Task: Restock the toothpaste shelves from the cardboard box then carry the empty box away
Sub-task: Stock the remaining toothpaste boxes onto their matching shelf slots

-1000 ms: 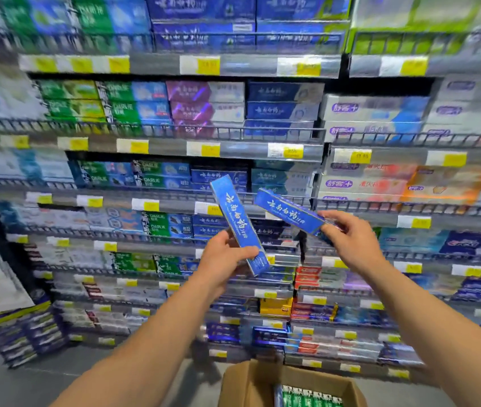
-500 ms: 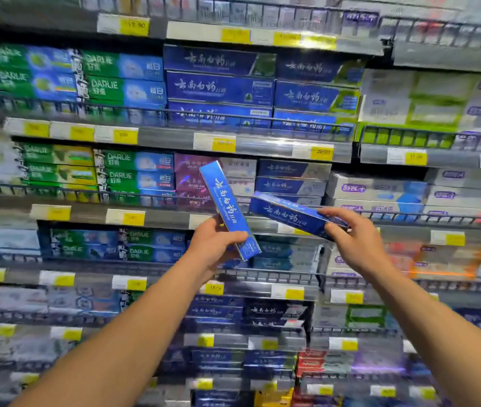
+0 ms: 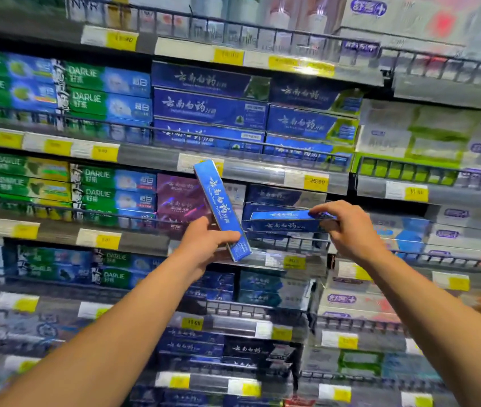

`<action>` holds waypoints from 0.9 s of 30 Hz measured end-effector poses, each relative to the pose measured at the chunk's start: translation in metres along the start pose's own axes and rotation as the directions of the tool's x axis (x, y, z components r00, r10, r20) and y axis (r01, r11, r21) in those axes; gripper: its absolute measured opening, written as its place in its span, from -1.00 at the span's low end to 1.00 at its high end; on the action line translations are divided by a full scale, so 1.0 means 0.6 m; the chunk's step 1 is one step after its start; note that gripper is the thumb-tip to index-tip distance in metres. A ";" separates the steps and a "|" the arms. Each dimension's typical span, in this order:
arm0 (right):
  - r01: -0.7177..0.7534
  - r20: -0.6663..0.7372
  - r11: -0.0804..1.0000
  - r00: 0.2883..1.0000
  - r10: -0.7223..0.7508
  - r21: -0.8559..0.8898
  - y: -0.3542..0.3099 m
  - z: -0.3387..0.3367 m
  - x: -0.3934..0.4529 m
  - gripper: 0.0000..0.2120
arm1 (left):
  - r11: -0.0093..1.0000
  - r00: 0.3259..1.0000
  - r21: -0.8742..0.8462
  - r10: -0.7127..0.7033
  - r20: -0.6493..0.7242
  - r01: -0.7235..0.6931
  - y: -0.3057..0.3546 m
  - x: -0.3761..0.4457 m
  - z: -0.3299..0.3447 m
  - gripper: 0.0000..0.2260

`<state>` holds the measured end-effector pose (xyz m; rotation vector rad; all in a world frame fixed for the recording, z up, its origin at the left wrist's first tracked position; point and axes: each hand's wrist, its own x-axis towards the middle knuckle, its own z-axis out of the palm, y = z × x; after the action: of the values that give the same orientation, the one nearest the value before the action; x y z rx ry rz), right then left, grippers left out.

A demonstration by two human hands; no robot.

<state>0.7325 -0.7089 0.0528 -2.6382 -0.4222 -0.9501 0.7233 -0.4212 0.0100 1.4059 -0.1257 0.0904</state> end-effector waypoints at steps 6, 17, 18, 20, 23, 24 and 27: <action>0.046 0.066 0.999 0.997 -0.046 0.003 0.011 0.040 0.031 -0.59 | 1.000 1.000 0.022 0.001 -0.006 -0.001 0.003 -0.001 0.028 -0.76; 0.119 0.166 0.978 0.982 -0.090 -0.172 0.038 0.078 0.054 -0.69 | 1.000 0.997 0.012 -0.019 -0.075 0.020 0.002 0.007 0.024 -0.79; 0.135 0.184 0.974 0.978 -0.101 -0.184 0.036 0.083 0.053 -0.67 | 1.000 0.997 0.012 -0.023 -0.076 0.024 0.001 0.007 0.025 -0.80; 0.139 0.233 0.974 0.968 -0.096 -0.176 0.030 0.093 0.047 -0.66 | 0.999 0.997 0.024 -0.024 -0.071 0.025 -0.003 0.006 0.029 -0.80; 0.137 0.349 0.976 0.935 -0.070 -0.171 0.022 0.106 0.033 -0.65 | 1.000 0.998 0.018 -0.023 -0.061 0.024 -0.008 0.006 0.034 -0.77; 0.133 0.357 0.977 0.932 -0.066 -0.165 0.022 0.107 0.030 -0.63 | 1.000 0.998 0.013 -0.025 -0.060 0.026 -0.011 0.007 0.035 -0.76; 0.110 0.341 0.984 0.938 -0.056 -0.141 0.023 0.104 0.028 -0.58 | 0.999 0.998 -0.002 -0.032 -0.061 0.032 -0.018 0.009 0.037 -0.75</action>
<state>0.7851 -0.6949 0.0152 -2.9598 -0.5615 -0.5726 0.7294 -0.4452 0.0036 1.4019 -0.0526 0.1065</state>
